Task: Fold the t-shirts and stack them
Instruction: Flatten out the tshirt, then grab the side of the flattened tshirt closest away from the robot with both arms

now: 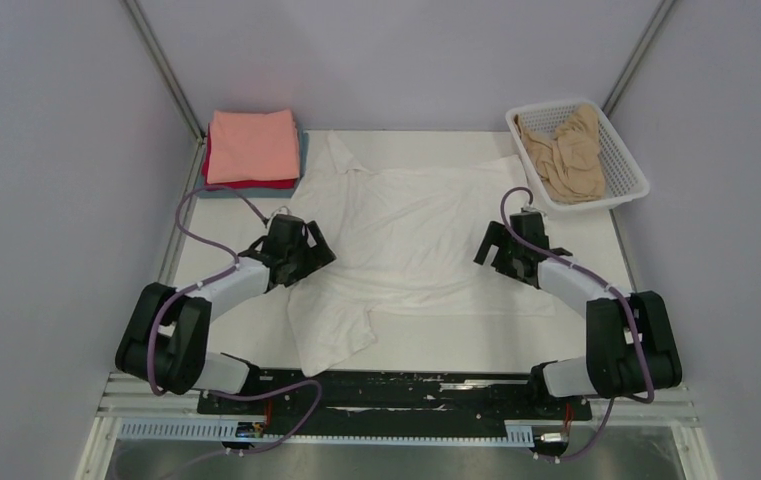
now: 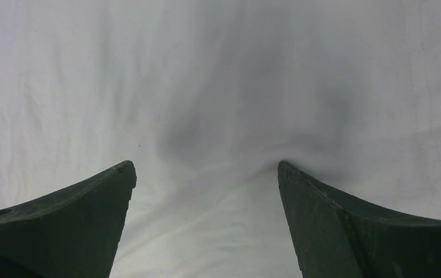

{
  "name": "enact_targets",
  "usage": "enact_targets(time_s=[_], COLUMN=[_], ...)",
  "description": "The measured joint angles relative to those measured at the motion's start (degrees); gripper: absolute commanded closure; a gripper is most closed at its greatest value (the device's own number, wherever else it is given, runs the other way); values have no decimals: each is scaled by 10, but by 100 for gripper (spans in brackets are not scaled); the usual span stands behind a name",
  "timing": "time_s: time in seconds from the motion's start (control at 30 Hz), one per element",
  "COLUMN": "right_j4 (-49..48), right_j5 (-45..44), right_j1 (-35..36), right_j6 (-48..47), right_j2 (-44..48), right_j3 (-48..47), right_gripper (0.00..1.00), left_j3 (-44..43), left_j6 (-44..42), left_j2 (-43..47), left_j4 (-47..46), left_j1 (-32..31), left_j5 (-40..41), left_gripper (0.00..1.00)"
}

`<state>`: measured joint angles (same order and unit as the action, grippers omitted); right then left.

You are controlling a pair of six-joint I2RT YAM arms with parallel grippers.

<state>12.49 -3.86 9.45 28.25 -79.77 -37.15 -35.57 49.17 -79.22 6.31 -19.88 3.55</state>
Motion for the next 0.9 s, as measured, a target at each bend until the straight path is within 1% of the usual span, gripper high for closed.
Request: enact_targets(time_s=[0.17,0.27,0.37,0.5,0.6,0.67,0.8,0.87,0.9], right_j4=[6,27,49,70,84,95,113,116,116], right_j5=[23,37,39,13,-23,-42,-65,-69,-71], right_j1=[-3,-3,-3,-3,-3,-3,-4,-4,-4], right_j6=[-1,-1,0,14,27,33,38,38,38], right_j2=[8,40,116,223,282,301,309,307,303], right_j3=[-1,0,0,5,24,35,44,45,45], right_gripper=[0,0,0,0,0,0,0,0,0], left_j3=[-13,-19,-44,-74,-61,-39,8,16,19], left_j6=[-18,-26,-26,-10,20,42,105,134,148], left_j2=[-2,24,76,170,236,257,252,242,239], left_j4=[21,76,157,257,329,362,437,462,467], left_j1=[2,-6,-38,-116,-194,-249,-360,-392,-404], left_j5=[-4,4,35,63,68,59,40,36,35], left_gripper=[0,0,0,0,0,1,13,26,29])
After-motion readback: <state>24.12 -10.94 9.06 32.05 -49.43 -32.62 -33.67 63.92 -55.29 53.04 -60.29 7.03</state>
